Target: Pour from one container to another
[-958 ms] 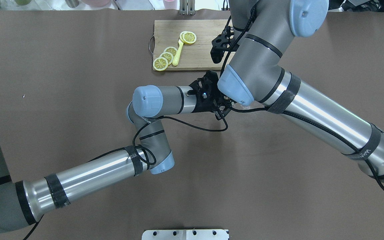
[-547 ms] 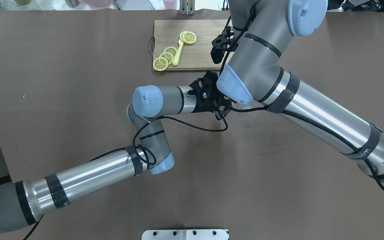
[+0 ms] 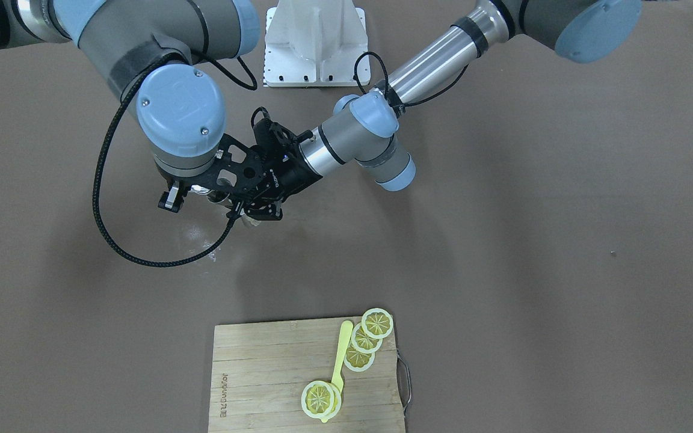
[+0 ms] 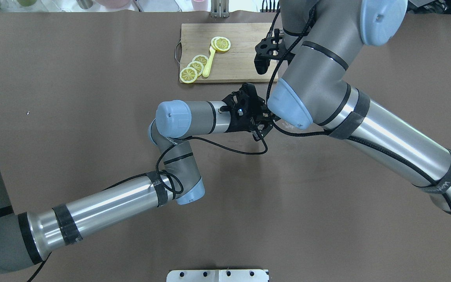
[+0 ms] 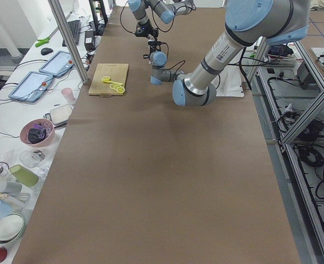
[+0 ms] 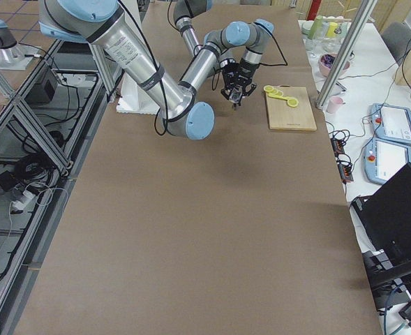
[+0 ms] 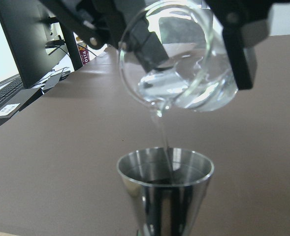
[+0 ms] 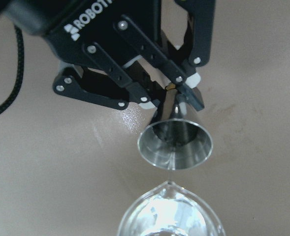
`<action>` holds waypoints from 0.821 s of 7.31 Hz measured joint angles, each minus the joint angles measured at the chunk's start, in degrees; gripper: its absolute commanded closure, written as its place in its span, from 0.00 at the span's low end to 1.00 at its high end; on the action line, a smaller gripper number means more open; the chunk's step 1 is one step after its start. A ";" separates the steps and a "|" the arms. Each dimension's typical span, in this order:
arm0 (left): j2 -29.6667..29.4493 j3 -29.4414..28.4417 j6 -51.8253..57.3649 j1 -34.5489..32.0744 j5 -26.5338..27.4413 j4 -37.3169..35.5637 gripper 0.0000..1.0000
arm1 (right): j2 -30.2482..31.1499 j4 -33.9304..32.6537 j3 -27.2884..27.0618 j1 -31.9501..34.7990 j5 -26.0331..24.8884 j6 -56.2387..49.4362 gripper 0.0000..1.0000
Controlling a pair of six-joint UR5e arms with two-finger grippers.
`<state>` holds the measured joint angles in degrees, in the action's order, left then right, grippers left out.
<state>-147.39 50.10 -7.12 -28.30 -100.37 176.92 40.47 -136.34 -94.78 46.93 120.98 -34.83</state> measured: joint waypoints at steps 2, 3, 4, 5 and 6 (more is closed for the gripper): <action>0.00 -0.01 0.00 0.00 0.00 0.00 1.00 | 3.92 4.89 -4.31 0.59 0.33 0.98 1.00; 0.00 -0.03 0.00 0.00 0.00 0.00 1.00 | 5.66 7.58 -5.89 1.58 0.47 1.81 1.00; 0.00 -0.02 0.00 0.00 0.00 0.00 1.00 | 7.23 9.72 -7.10 3.07 0.90 2.18 1.00; 0.00 -0.02 0.00 0.00 0.00 0.00 1.00 | 10.05 12.44 -8.88 5.17 2.20 2.37 1.00; 0.01 0.02 -0.02 0.00 0.00 0.00 1.00 | 13.82 15.63 -10.80 7.73 4.03 2.66 1.00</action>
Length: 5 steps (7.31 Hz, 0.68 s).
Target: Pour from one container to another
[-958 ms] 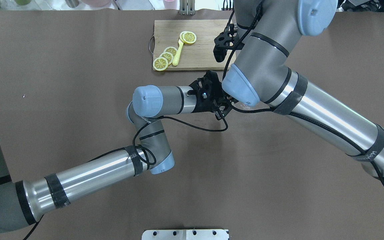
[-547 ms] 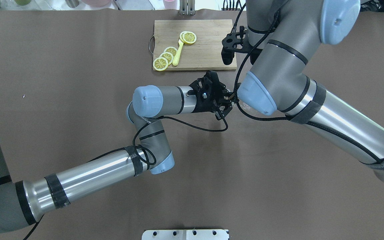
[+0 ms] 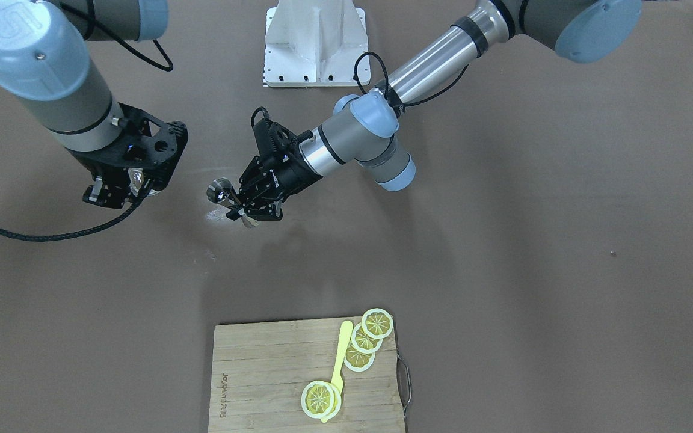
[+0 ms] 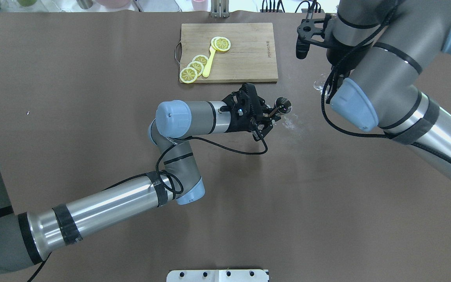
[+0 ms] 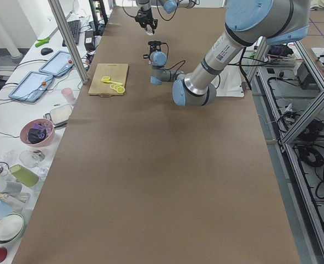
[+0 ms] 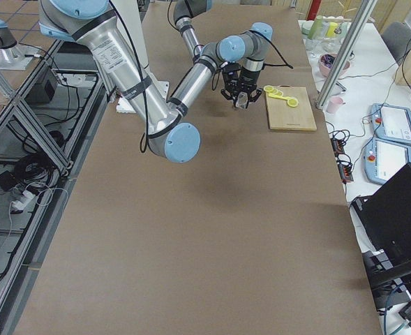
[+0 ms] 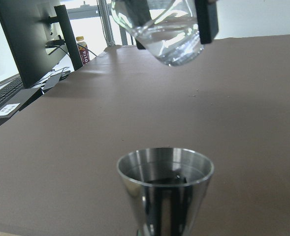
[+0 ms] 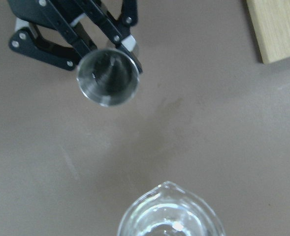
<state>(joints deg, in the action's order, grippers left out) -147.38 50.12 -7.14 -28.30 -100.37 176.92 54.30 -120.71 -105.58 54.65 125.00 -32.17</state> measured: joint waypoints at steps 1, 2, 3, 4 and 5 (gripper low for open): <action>0.04 0.11 -0.04 0.00 0.00 0.00 1.00 | 4.06 3.43 -1.73 2.47 1.43 0.53 1.00; 0.14 0.32 -0.06 0.00 0.00 0.00 1.00 | 8.88 8.36 -3.25 4.57 2.45 1.10 1.00; 0.38 0.73 -0.06 0.00 0.00 0.02 1.00 | 13.96 14.91 -3.87 6.33 3.69 1.48 1.00; 0.92 1.51 -0.07 -0.01 0.00 0.06 1.00 | 19.01 22.58 -3.46 7.94 5.51 1.92 1.00; 1.98 2.87 -0.13 -0.05 0.04 0.10 1.00 | 23.18 30.95 -1.45 9.30 7.48 2.29 1.00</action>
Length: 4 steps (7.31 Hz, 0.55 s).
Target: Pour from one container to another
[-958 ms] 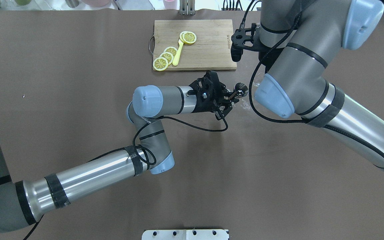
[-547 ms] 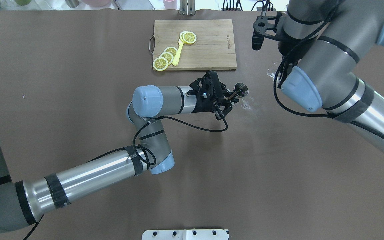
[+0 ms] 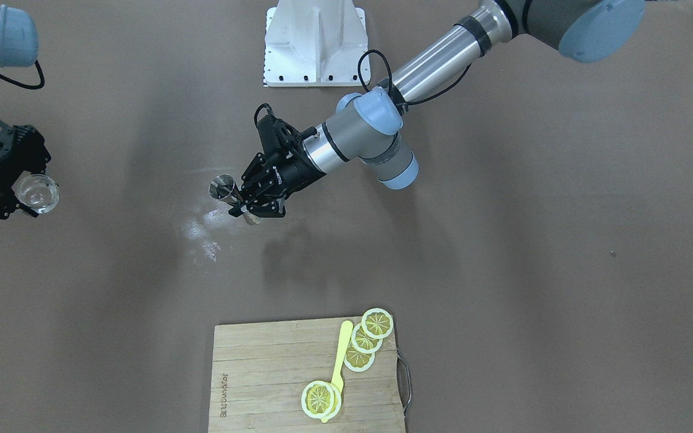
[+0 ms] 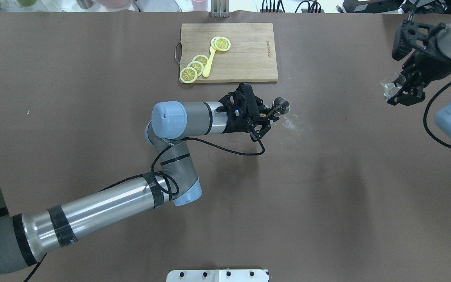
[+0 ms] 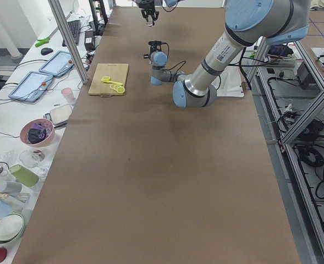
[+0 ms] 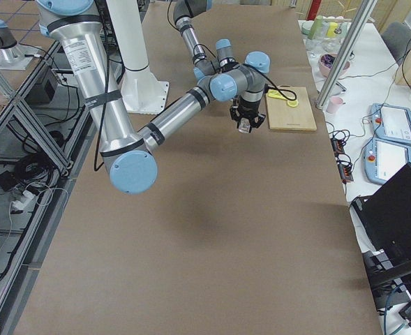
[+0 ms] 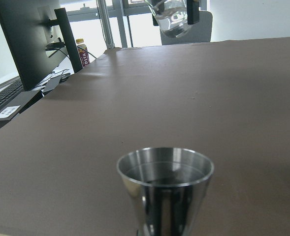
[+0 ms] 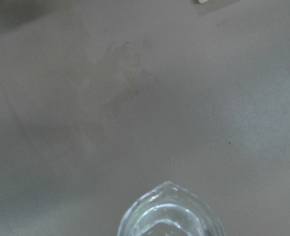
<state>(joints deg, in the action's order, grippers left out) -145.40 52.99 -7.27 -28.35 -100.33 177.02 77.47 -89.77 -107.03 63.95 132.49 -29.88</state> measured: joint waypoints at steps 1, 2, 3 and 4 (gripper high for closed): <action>1.74 2.10 -0.27 -0.01 0.35 0.06 1.00 | 3.06 10.45 4.42 1.26 2.03 0.59 1.00; 4.16 4.87 -0.83 -0.01 0.92 0.17 1.00 | 5.59 21.33 9.24 2.21 3.72 2.35 1.00; 6.79 7.58 -1.44 -0.01 1.54 0.38 1.00 | 8.08 31.18 12.80 2.73 4.47 4.80 1.00; 9.41 9.92 -1.80 -0.02 2.53 0.71 1.00 | 10.48 39.62 15.26 3.17 4.43 8.09 1.00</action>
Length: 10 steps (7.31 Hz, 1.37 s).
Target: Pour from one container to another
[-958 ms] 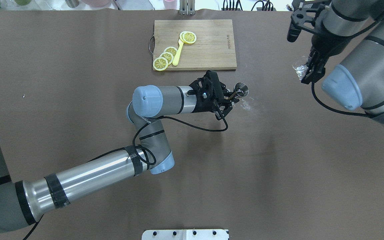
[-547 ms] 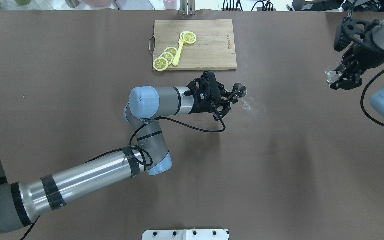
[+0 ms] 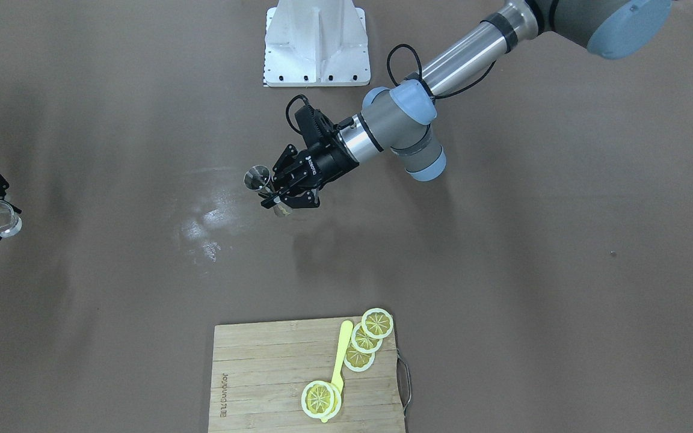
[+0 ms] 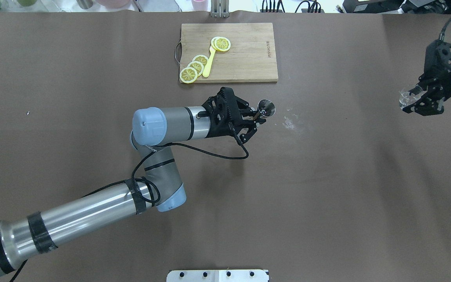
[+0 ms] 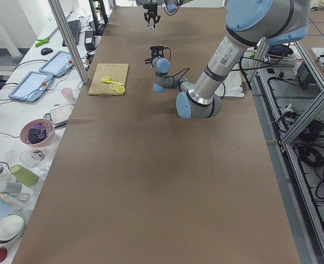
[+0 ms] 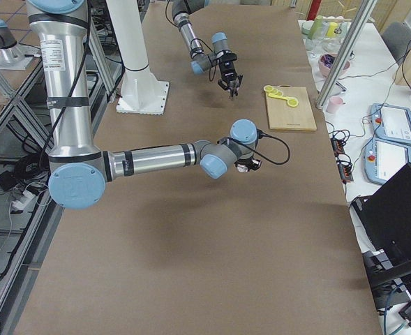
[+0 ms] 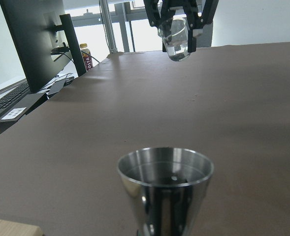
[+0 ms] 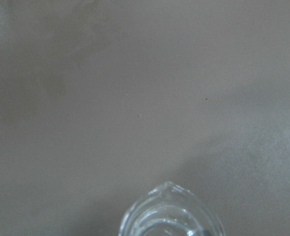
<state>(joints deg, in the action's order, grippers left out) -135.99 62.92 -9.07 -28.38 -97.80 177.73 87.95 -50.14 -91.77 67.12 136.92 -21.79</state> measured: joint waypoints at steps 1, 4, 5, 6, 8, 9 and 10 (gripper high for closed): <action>3.02 2.33 -0.18 -0.04 1.23 0.46 1.00 | 2.73 8.43 1.77 0.43 -1.47 5.56 1.00; 13.13 10.49 -2.52 -0.02 5.97 2.87 1.00 | 7.06 29.43 9.69 0.60 -8.17 21.91 1.00; 17.17 14.17 -3.53 0.10 8.23 3.13 1.00 | 6.67 32.43 12.27 0.41 -10.24 24.77 1.00; 21.00 17.59 -4.58 0.25 10.62 3.33 1.00 | 5.75 33.79 13.88 0.04 -12.04 27.74 1.00; 29.69 24.15 -8.29 0.43 16.47 4.13 1.00 | 2.27 36.00 18.02 -0.93 -13.31 31.68 1.00; 34.61 27.48 -10.15 0.60 19.97 4.53 1.00 | 0.78 38.17 20.43 -1.71 -13.40 33.18 1.00; 39.00 30.17 -12.08 0.81 23.49 4.85 1.00 | -0.23 39.93 22.14 -2.58 -13.36 34.62 1.00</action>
<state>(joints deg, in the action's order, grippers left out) -96.99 93.09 -21.15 -27.57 -74.31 182.58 87.72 -10.22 -69.62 64.54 123.55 12.83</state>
